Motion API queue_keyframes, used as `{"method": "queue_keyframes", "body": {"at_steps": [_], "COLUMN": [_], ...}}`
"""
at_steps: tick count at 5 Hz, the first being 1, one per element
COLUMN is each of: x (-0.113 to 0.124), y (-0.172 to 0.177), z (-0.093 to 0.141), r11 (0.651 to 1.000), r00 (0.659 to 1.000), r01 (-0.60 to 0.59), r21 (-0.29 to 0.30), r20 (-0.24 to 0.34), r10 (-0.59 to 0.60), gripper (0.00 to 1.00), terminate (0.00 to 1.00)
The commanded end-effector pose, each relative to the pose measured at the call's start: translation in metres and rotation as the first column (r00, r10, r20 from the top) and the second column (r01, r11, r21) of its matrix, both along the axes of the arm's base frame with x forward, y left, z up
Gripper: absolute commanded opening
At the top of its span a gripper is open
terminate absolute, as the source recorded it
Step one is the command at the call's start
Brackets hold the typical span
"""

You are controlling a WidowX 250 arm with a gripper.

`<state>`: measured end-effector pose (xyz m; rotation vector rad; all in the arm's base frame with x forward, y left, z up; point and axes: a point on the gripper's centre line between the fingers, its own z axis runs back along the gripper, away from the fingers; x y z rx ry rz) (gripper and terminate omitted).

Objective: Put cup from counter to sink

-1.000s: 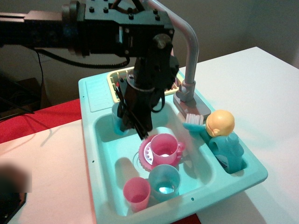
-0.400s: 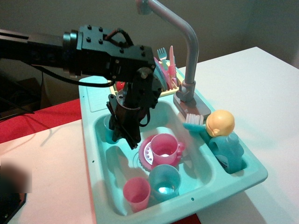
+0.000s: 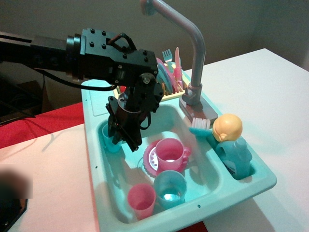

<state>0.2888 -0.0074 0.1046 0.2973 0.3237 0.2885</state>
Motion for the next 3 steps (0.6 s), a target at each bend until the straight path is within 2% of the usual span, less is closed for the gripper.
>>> {"method": "queue_keyframes", "body": {"at_steps": [1,2,3], "x": [0.0069,0.0081,0.0115], "y": [-0.0038,-0.0048,-0.0057], "z": [0.0279,0.0305,0.0360], "r11": [1.000,1.000,1.000], "r00": [0.995,0.995,0.995], "r01": [-0.009,-0.014,-0.019], "r21": [-0.005,-0.004,-0.006], "r20": [0.097,0.097,0.101], "r10": [0.009,0.014,0.019], "gripper": [1.00,1.00,1.00], "terminate": [0.00,0.00,1.00]}}
